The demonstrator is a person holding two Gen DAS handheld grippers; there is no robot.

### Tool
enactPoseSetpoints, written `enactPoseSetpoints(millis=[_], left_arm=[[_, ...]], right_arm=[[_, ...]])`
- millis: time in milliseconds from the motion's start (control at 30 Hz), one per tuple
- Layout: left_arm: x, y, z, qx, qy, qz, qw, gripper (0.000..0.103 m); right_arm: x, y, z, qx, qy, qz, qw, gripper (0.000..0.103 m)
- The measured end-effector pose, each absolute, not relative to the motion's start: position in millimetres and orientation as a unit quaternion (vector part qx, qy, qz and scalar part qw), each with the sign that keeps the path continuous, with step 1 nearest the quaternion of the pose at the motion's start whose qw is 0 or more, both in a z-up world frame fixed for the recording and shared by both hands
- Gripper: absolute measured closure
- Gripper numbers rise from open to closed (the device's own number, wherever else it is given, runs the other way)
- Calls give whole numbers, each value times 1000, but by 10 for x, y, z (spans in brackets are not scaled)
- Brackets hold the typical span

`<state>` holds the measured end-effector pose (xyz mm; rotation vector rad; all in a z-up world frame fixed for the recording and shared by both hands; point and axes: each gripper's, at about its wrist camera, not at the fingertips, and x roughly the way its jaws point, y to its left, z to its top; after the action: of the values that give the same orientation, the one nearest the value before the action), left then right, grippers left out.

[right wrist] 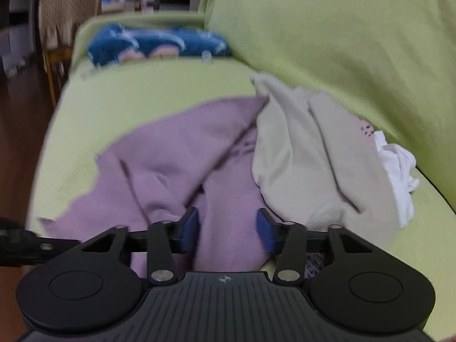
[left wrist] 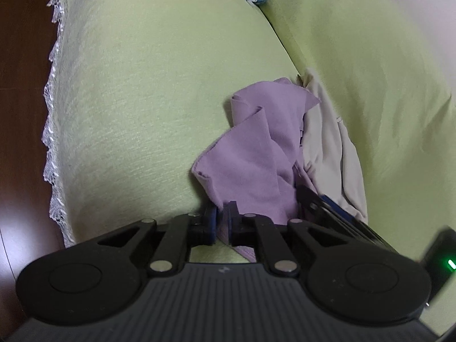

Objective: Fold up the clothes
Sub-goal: 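Grasp the lilac top with the left gripper while the right gripper grasps it too, then lift the lilac top off the pile with both grippers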

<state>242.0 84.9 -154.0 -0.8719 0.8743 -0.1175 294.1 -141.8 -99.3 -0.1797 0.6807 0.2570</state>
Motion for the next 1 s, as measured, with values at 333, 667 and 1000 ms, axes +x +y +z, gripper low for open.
enactPoseSetpoints(millis=[333,667,1000], left_arm=[[2060,885,-982,-363,335,-58,867,103],[1574,668,616,-275,243,-118,923,103],[1398,383,211,-251,306,-100,913,103]], right_arm=[[2444,-2089,-462,114,304,149,934,102],[1562,-2704,1024,239,178,187,936,102],[1713,-2301,280,116,295,140,938,50]])
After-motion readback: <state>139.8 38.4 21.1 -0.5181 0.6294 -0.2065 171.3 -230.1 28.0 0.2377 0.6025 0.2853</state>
